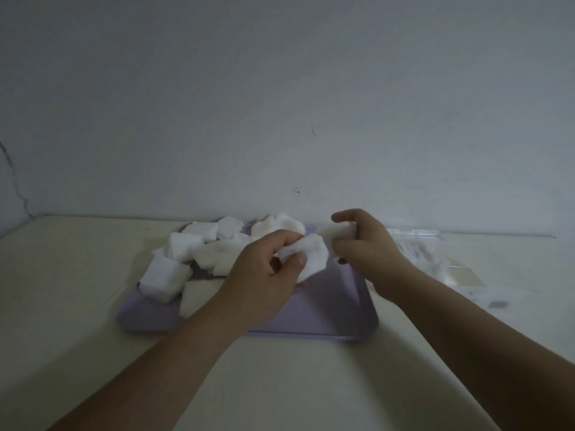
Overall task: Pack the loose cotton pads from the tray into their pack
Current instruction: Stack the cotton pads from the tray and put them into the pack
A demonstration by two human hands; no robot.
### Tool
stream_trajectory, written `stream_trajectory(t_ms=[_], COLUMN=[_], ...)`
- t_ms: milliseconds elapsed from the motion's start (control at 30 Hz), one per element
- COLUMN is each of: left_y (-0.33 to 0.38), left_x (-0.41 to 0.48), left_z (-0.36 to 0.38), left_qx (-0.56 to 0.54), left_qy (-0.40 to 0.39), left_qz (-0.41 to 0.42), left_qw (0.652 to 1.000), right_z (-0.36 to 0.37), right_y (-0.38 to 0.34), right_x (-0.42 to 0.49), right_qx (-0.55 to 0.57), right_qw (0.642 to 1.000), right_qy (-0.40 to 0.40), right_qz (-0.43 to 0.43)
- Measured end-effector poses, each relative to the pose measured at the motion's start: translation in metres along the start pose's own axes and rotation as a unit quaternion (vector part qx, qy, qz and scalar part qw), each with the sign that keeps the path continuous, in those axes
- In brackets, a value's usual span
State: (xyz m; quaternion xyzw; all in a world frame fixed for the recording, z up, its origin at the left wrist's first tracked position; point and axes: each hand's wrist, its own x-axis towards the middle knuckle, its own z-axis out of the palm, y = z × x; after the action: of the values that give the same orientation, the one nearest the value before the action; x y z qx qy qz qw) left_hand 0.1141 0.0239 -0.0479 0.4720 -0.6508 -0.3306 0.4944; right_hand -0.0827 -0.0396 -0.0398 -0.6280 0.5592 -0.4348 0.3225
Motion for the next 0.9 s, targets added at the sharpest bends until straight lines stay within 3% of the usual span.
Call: stream_trajectory(t_ms=[100, 233, 333, 433, 700, 900], left_y=[-0.002, -0.01, -0.013, -0.015, -0.014, -0.025], left_x=[-0.01, -0.017, -0.018, -0.017, -0.01, -0.009], left_z=[0.008, 0.016, 0.016, 0.016, 0.013, 0.019], left_qx=[-0.078, -0.065, -0.059, -0.033, -0.126, -0.076], left_qy=[-0.037, -0.069, -0.094, -0.099, -0.106, -0.068], left_qz=[-0.06, -0.077, -0.076, -0.071, -0.108, -0.089], left_qw=[0.994, 0.992, 0.991, 0.992, 0.98, 0.991], right_z=[-0.006, -0.006, -0.009, -0.009, -0.017, -0.016], right_y=[0.013, 0.03, 0.037, 0.047, 0.049, 0.048], right_x=[-0.028, -0.048, -0.05, -0.05, -0.05, -0.053], right_qx=[0.109, 0.051, 0.02, 0.0, 0.099, 0.139], right_qw=[0.992, 0.996, 0.994, 0.995, 0.994, 0.984], right_qy=[-0.05, -0.007, -0.017, -0.034, -0.041, -0.108], right_qz=[0.042, -0.078, -0.106, -0.089, -0.033, -0.028])
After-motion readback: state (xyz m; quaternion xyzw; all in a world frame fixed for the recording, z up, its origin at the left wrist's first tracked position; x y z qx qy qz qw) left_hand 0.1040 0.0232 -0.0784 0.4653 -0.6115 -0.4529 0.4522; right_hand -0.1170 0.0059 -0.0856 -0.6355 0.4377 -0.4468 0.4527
